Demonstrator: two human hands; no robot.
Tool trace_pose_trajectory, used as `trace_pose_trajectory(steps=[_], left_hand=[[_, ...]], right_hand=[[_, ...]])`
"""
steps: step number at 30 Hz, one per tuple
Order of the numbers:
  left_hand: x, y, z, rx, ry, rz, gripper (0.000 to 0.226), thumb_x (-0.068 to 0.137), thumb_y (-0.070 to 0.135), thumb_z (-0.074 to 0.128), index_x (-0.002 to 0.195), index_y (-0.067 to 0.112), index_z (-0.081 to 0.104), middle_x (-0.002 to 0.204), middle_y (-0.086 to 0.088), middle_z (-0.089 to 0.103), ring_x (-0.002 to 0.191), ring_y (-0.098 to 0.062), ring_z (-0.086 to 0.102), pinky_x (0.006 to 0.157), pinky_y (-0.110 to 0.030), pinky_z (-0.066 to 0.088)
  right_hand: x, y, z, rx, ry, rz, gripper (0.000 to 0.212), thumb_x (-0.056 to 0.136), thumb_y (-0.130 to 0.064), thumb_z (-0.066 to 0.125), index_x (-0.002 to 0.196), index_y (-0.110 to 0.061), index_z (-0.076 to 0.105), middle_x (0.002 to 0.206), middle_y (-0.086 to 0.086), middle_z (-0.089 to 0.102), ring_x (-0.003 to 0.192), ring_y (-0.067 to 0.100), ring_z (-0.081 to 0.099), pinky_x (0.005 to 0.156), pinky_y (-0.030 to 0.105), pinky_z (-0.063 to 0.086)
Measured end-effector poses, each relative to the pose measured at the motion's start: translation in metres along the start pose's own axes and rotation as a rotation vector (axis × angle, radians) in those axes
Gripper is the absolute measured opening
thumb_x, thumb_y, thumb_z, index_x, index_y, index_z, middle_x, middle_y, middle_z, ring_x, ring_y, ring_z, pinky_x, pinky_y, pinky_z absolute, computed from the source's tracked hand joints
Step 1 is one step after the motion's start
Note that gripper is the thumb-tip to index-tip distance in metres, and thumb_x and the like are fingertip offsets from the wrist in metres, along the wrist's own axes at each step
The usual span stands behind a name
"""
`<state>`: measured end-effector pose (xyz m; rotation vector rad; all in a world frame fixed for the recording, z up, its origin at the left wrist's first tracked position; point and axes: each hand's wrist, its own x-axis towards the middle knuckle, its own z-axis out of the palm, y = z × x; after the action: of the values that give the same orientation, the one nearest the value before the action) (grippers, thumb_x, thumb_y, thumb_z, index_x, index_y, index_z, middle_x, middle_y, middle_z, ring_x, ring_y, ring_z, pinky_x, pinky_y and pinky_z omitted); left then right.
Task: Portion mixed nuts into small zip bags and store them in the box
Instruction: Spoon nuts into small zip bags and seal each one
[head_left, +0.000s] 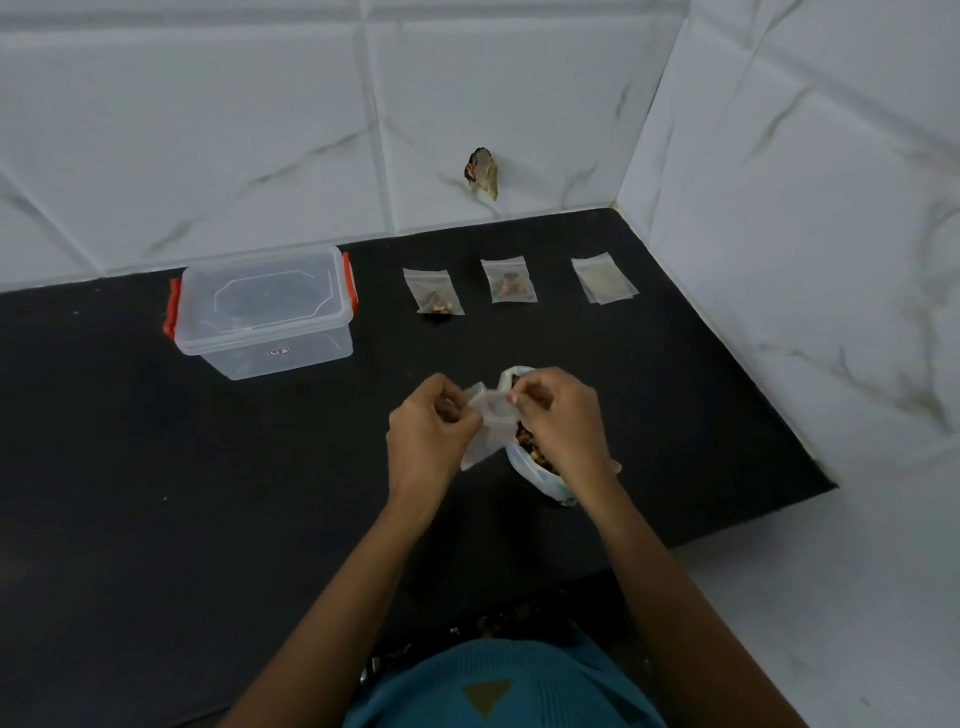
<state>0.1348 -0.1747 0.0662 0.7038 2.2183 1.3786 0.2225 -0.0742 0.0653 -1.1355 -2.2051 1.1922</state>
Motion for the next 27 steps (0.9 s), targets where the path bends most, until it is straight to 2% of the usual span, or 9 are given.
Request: trace_pose_trajectory(steps=[2,6,11,13,15,17,19,23,27], left_hand=[[0.0,0.001,0.001,0.112,0.004,0.008,0.019,0.08,0.008,0.066,0.077,0.022,0.053,0.075,0.006,0.059,0.069,-0.006,0.059,0.059,-0.019,0.05],[0.002,0.005,0.001,0.251,-0.025,0.031,0.013,0.08,0.014,0.066,0.081,0.02,0.053,0.078,0.004,0.058,0.07,-0.009,0.058,0.066,-0.029,0.053],[0.007,0.007,-0.001,0.256,-0.001,0.136,0.013,0.08,0.011,0.064,0.09,0.016,0.057,0.089,0.002,0.057,0.078,-0.011,0.058,0.072,-0.03,0.053],[0.013,0.003,-0.004,0.184,-0.063,0.27,0.024,0.08,0.009,0.065,0.101,0.018,0.056,0.103,0.006,0.051,0.093,-0.008,0.055,0.084,-0.026,0.05],[0.016,-0.003,-0.007,0.124,-0.211,0.367,0.045,0.078,0.014,0.07,0.118,0.02,0.051,0.118,0.006,0.047,0.109,-0.002,0.046,0.097,-0.022,0.041],[0.016,-0.009,-0.003,0.14,-0.345,0.377,0.08,0.068,0.022,0.08,0.136,0.02,0.036,0.138,0.002,0.038,0.128,-0.008,0.033,0.109,-0.025,0.027],[0.013,-0.012,0.005,0.204,-0.33,0.4,0.1,0.063,0.023,0.084,0.143,0.015,0.024,0.148,-0.002,0.027,0.137,-0.015,0.022,0.113,-0.03,0.018],[0.01,-0.013,0.018,0.155,-0.211,0.475,0.093,0.067,0.014,0.081,0.141,0.007,0.026,0.14,-0.01,0.026,0.125,-0.006,0.028,0.105,-0.023,0.027],[0.009,-0.01,0.021,-0.014,-0.181,0.385,0.069,0.075,0.007,0.074,0.133,0.01,0.037,0.124,0.006,0.04,0.111,0.002,0.043,0.091,0.0,0.033]], right_hand=[[0.001,-0.001,-0.002,-0.098,0.055,-0.066,0.004,0.086,-0.009,0.062,0.087,-0.013,0.062,0.089,-0.003,0.061,0.079,0.006,0.059,0.073,0.023,0.051],[0.001,-0.002,-0.002,-0.302,0.049,-0.13,0.007,0.088,-0.008,0.057,0.094,-0.007,0.061,0.095,0.003,0.061,0.082,0.015,0.061,0.074,0.029,0.051],[0.003,-0.004,0.0,-0.285,0.101,-0.246,0.005,0.087,-0.003,0.055,0.086,-0.008,0.054,0.088,0.005,0.056,0.073,0.016,0.057,0.068,0.033,0.051],[0.003,-0.004,-0.001,-0.261,0.079,-0.296,0.008,0.086,0.001,0.054,0.083,-0.005,0.059,0.089,0.006,0.056,0.073,0.014,0.056,0.066,0.025,0.049],[0.003,-0.001,-0.002,-0.226,0.061,-0.312,0.01,0.086,0.002,0.055,0.088,-0.002,0.064,0.096,0.008,0.058,0.08,0.011,0.056,0.07,0.016,0.046],[0.002,0.0,-0.002,-0.178,0.056,-0.304,0.015,0.087,0.001,0.054,0.095,-0.001,0.067,0.1,0.008,0.058,0.087,0.011,0.056,0.077,0.017,0.047],[-0.001,-0.004,-0.001,-0.153,0.04,-0.297,0.019,0.088,0.002,0.052,0.099,-0.001,0.068,0.105,0.007,0.057,0.094,0.011,0.056,0.08,0.016,0.046],[-0.007,-0.014,0.0,-0.176,-0.107,-0.291,0.024,0.088,0.003,0.051,0.106,-0.002,0.067,0.127,0.007,0.048,0.117,0.014,0.046,0.096,0.026,0.043],[-0.011,-0.017,-0.003,-0.175,-0.177,-0.273,0.03,0.087,0.006,0.052,0.11,-0.006,0.066,0.134,0.002,0.04,0.123,0.01,0.04,0.1,0.021,0.037]])
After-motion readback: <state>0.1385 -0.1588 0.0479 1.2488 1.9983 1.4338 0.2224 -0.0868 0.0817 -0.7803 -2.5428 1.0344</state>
